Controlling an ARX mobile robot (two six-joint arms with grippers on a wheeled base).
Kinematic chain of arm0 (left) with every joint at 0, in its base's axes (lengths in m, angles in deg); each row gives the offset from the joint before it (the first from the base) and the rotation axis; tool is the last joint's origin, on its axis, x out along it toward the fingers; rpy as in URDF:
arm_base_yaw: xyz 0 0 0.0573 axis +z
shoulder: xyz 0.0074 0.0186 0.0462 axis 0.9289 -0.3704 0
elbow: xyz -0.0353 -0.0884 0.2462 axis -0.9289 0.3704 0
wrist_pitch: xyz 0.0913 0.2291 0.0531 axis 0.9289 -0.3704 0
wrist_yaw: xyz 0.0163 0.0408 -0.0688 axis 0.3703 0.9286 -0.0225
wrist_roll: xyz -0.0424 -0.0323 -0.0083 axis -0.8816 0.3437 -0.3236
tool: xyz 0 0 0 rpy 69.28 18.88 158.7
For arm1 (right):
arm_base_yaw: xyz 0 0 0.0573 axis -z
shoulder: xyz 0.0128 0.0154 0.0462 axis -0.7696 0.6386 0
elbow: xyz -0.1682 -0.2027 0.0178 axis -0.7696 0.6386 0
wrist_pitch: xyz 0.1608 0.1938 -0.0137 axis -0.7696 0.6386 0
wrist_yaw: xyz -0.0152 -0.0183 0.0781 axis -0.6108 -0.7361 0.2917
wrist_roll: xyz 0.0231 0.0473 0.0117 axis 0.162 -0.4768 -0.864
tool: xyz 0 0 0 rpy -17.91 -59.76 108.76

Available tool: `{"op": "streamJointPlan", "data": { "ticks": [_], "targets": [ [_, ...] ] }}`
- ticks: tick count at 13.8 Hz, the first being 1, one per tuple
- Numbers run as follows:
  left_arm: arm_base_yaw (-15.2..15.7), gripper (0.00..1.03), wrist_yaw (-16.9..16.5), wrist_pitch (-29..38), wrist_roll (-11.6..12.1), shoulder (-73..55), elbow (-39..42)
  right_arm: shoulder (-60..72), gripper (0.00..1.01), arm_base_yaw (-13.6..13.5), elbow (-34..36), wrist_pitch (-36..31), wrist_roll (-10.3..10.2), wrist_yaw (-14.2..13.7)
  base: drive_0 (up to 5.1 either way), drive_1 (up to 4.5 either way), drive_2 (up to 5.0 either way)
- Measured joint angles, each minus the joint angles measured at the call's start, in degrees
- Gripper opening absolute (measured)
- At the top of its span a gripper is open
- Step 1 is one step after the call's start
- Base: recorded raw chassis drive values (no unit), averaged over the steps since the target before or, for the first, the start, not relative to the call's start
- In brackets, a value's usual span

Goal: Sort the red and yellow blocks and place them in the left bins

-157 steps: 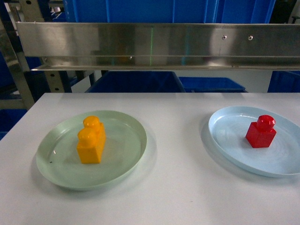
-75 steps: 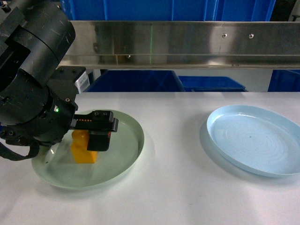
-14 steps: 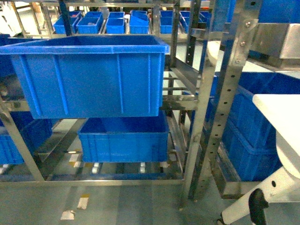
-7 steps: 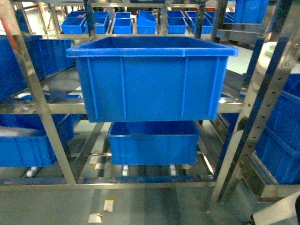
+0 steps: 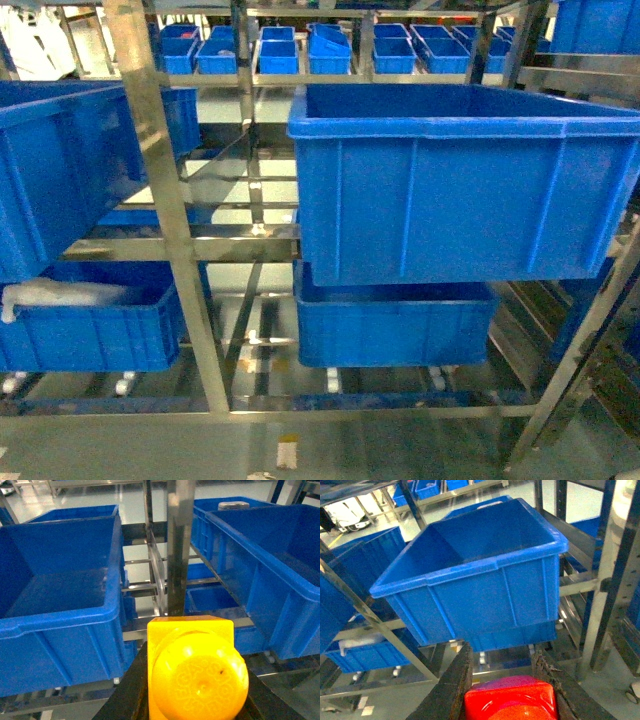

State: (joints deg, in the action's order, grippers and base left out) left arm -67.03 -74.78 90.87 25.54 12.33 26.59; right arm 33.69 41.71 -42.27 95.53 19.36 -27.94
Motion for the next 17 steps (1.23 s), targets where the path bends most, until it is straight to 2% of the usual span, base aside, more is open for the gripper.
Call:
{"op": "streamJointPlan", "data": {
  "ticks": [10, 17],
  "targets": [
    [-0.02, 0.27, -0.02, 0.15, 0.00, 0.39, -0.11, -0.57, 0.29, 0.00, 0.02, -0.22, 0.02, 0.35, -4.7, 1.22, 3.6],
    [0.11, 0.27, 0.20, -0.22, 0.00, -0.15, -0.11, -0.04, 0.29, -0.02, 0.02, -0.07, 0.02, 0.35, 0.1, 4.42, -4.2]
  ]
}}
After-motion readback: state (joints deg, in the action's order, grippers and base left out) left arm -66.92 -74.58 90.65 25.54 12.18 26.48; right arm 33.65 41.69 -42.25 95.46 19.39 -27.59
